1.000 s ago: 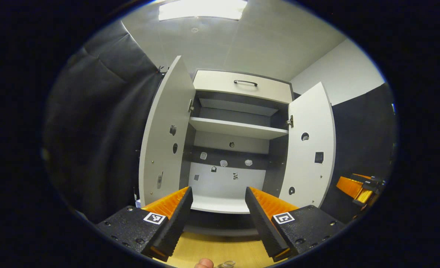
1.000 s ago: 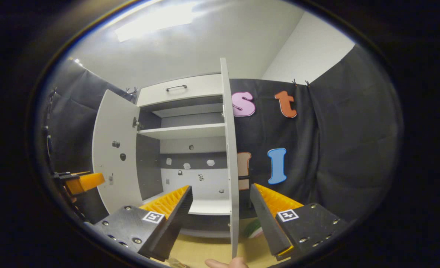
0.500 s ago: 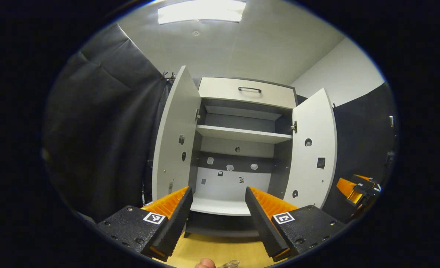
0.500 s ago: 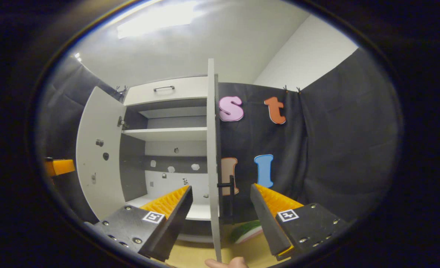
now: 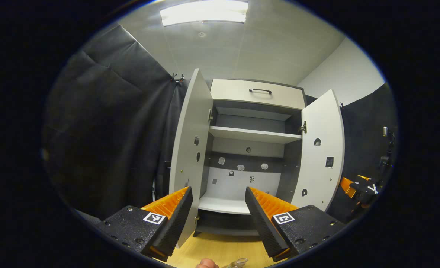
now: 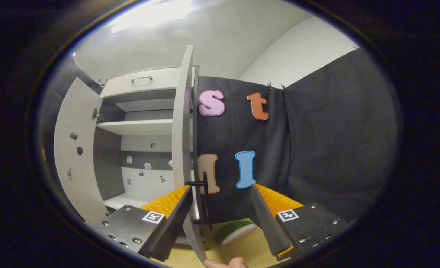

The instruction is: Grasp the bottle in the cabinet with the left hand and place it on the coaster, then close the right door with the right hand and the left door with the left hand.

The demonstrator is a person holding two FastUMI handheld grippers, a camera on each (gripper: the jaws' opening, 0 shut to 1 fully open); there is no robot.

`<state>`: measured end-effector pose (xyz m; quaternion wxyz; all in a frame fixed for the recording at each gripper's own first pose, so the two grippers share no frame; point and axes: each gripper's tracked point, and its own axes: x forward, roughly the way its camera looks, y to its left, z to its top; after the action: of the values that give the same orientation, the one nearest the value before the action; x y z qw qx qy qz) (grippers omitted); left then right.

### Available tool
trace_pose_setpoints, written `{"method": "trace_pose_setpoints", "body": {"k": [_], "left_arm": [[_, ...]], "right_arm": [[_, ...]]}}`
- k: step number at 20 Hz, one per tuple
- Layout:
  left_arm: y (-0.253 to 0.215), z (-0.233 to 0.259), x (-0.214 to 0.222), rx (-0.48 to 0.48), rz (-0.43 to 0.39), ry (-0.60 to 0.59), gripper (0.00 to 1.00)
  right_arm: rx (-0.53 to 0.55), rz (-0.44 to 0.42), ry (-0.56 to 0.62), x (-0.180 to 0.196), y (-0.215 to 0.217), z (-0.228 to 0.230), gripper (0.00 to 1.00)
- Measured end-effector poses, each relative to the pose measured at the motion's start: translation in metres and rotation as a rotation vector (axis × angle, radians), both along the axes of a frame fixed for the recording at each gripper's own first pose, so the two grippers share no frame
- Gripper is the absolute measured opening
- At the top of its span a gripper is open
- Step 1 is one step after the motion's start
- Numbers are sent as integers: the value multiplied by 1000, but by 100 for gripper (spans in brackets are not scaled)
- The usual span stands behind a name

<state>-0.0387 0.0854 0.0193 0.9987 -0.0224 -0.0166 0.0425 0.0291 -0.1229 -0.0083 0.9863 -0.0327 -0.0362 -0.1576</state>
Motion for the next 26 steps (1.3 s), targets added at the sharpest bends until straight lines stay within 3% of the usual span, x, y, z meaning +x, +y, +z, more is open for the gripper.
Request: {"method": "trace_pose_setpoints", "body": {"k": [3, 6, 8, 10, 11, 17, 18, 26], "left_arm": [[5, 0, -1, -1, 22, -2, 90], [7, -2, -3, -7, 31, 3, 90], [6, -3, -3, -9, 32, 7, 90], [4, -3, -1, -10, 27, 4, 90], [2, -2, -1, -12, 23, -1, 90], [-4, -4, -2, -13, 15, 3, 90], [-3, -4, -4, -10, 16, 4, 90], [10, -6, -16, -1, 70, 19, 90]], "right_arm": [[-26, -11, 5, 7, -3, -6, 94], [-24, 4, 0, 8, -2, -7, 89], [5, 19, 3, 10, -1, -9, 93], [34, 29, 10, 10, 1, -11, 89], [38, 32, 10, 11, 1, -12, 93], [11, 49, 24, 13, 8, -10, 93], [18, 61, 26, 13, 12, -10, 89], [-3, 192, 35, 31, 65, -15, 92]]}}
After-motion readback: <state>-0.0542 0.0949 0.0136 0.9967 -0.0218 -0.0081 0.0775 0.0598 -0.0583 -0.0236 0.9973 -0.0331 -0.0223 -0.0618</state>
